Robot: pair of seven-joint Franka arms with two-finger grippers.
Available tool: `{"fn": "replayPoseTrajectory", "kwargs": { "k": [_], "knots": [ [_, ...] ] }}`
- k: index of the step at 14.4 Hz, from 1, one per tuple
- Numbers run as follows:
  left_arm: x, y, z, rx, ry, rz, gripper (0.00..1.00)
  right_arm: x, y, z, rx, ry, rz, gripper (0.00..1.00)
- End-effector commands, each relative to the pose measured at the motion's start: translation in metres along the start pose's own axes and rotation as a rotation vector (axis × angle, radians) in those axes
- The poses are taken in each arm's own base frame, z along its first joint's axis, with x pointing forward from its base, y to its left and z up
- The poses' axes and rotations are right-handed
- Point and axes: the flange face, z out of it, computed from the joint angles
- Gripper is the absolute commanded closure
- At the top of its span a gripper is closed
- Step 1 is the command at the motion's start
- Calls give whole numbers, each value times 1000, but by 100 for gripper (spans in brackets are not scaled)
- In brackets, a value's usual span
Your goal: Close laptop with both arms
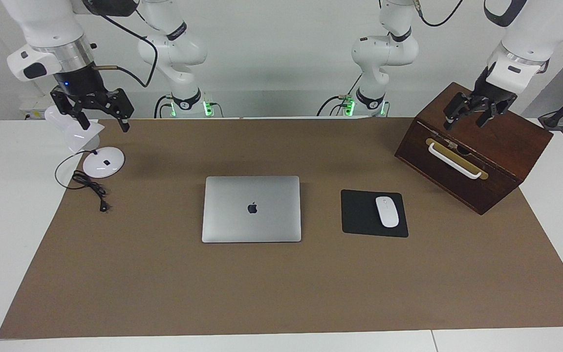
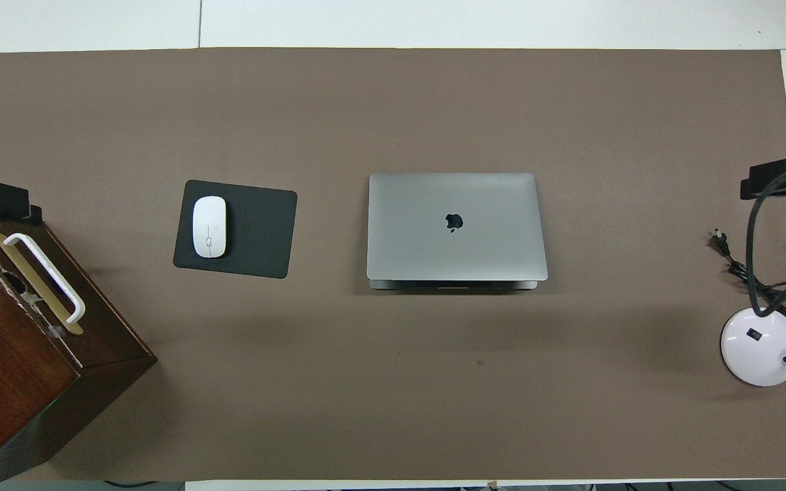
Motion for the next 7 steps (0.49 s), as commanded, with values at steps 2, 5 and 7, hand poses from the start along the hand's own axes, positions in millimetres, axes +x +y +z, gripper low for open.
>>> {"fn": "replayPoseTrajectory", "kwargs": {
  "k": [2,5,7],
  "knots": [
    [-1,-5,14,23,-57,1,0,-4,1,21,21,-1,10,0],
    [2,-6,17,22,-43,1,0,-5,1,25,20,-8,4,0],
    [4,-18,19,64,-28,39,0,-6,2,27,20,-14,2,0]
  ]
}}
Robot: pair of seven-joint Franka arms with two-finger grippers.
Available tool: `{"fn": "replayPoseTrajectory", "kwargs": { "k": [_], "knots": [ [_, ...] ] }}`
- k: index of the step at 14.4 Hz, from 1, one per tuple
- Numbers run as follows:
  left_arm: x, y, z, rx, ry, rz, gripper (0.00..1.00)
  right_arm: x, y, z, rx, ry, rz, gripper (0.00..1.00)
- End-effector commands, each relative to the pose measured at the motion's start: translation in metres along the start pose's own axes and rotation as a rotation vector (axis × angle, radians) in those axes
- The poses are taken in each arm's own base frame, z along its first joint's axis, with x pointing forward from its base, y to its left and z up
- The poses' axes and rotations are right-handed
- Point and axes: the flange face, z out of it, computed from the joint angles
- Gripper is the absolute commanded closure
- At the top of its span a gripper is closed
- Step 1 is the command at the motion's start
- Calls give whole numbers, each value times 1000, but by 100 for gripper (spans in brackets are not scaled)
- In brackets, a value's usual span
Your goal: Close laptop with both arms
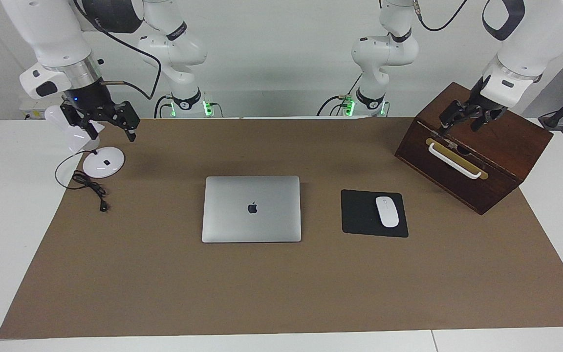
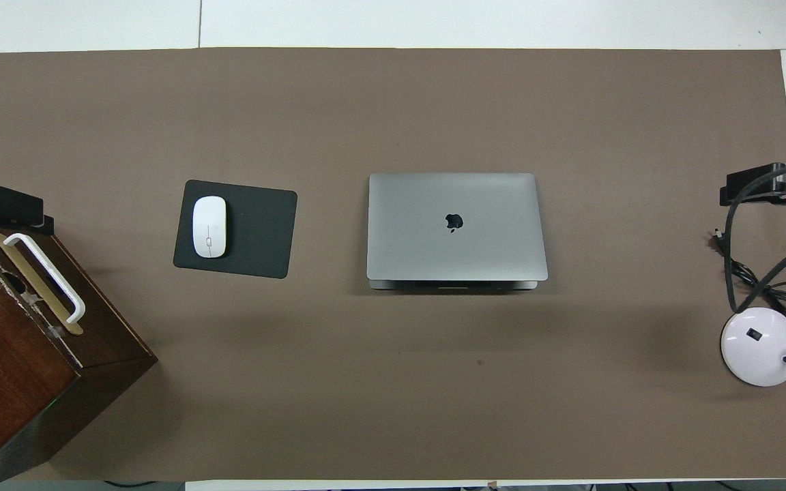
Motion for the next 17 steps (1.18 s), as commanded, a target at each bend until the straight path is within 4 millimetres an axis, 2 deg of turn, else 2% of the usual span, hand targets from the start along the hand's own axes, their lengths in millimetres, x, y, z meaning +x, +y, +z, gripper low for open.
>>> {"fn": "replayPoseTrajectory", "kwargs": {
  "k": [1,3,5,8,13,17],
  "knots": [
    [2,-23,3,53,21,96,0,-6,3,2,18,9,2,0],
    [4,-33,2,49,33,96,0,-6,3,2,18,9,2,0],
    [6,-32,2,39,46,90,0,-6,3,1,17,11,0,0],
    [9,-18,0,12,78,-5,0,-6,3,-1,8,10,-6,0],
    [8,-13,1,13,68,3,0,-8,3,-9,2,-6,-6,0],
    [5,-9,-10,15,68,12,0,-13,3,-13,-4,-46,-8,0]
  ]
}}
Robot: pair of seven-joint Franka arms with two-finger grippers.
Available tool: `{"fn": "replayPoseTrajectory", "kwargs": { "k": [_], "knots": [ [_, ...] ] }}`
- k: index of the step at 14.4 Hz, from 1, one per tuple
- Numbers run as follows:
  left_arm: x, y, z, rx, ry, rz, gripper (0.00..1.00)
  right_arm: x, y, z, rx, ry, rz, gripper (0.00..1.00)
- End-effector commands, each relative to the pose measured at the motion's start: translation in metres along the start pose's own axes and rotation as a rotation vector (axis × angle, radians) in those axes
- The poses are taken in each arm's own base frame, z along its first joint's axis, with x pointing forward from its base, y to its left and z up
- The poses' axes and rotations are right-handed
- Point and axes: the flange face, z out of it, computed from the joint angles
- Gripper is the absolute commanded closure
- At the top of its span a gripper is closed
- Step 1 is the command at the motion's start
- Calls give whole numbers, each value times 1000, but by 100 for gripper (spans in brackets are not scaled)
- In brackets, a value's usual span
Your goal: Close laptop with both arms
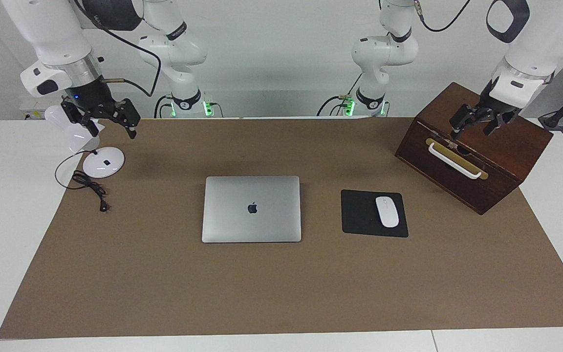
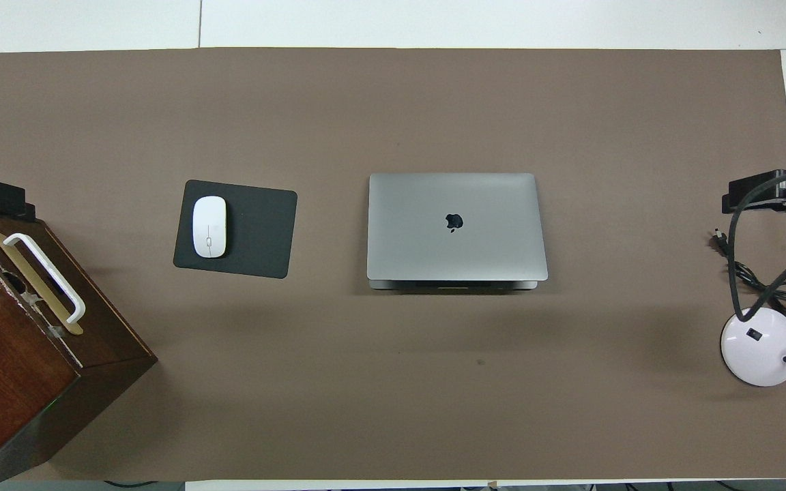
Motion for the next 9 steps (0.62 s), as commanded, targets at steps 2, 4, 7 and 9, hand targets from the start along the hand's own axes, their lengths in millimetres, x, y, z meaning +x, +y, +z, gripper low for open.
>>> {"fn": "replayPoseTrajectory", "kwargs": {
  "k": [2,4,7,9],
  "knots": [
    [-4,4,-15,-7,1,-8,0,-8,-1,-14,-25,-35,-19,0],
    [-5,6,-17,-7,1,-5,0,-9,-3,-15,-22,-32,-24,0],
    [-5,6,-15,-7,-2,-5,0,-8,-3,-16,-21,-28,-22,0],
    [-6,8,-14,-8,-4,-2,0,-8,-3,-16,-19,-23,-22,0]
  ]
}}
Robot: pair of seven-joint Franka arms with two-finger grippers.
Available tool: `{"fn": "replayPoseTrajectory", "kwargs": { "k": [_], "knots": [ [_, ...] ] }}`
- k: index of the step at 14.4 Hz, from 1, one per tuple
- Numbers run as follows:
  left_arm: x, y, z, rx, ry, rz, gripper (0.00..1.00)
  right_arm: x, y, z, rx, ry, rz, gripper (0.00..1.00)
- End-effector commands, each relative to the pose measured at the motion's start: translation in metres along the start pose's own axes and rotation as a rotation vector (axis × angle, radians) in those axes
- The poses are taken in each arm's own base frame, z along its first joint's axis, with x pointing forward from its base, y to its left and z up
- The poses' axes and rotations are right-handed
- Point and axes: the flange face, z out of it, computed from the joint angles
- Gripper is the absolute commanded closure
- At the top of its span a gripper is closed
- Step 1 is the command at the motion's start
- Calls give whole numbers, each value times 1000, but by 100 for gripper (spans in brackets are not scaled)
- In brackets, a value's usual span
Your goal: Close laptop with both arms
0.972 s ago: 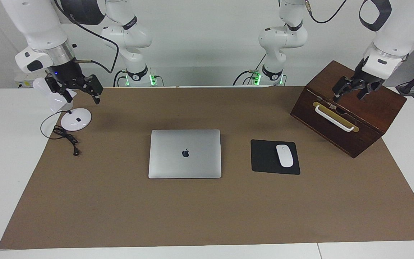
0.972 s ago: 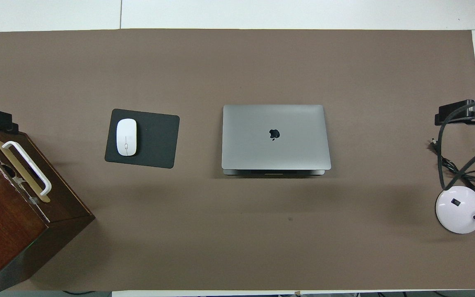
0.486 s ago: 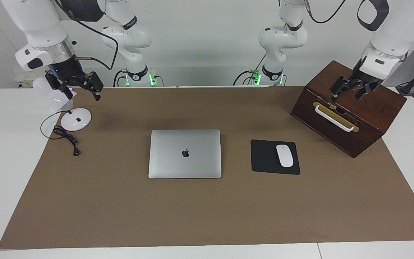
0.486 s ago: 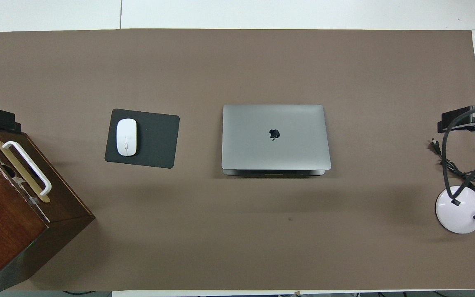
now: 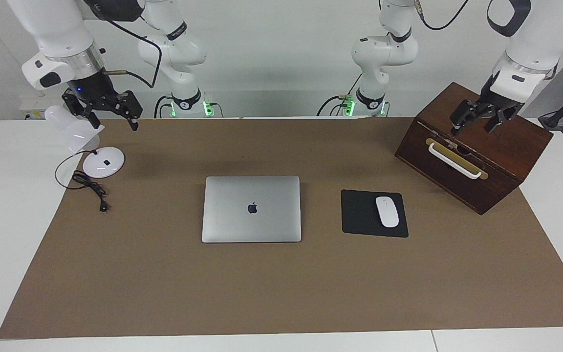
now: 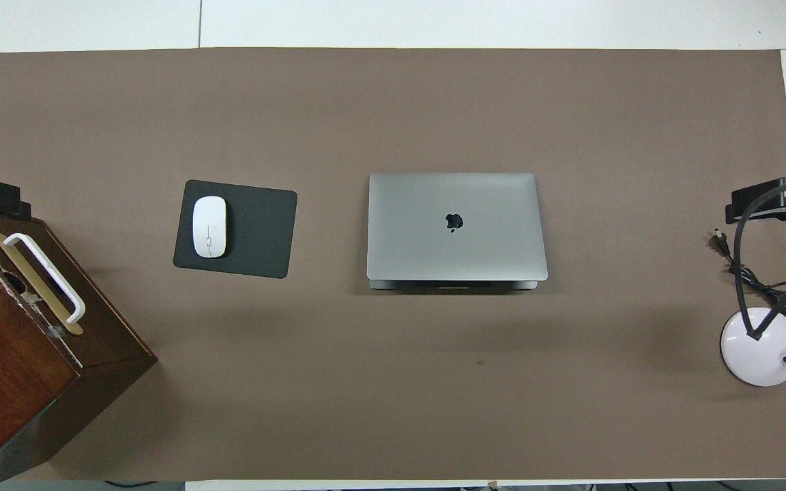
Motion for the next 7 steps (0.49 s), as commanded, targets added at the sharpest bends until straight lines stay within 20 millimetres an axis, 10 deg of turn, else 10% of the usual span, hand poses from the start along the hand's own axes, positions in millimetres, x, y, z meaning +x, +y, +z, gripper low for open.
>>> {"fn": "replayPoseTrajectory", "kwargs": {
  "k": [1,7],
  "knots": [
    [-3,3,-3,-8,-11,-10,0,-1,3,-4,-6,2,-9,0],
    [-5,3,-1,-10,-16,-9,0,-1,3,-4,0,6,-7,0]
  ]
}}
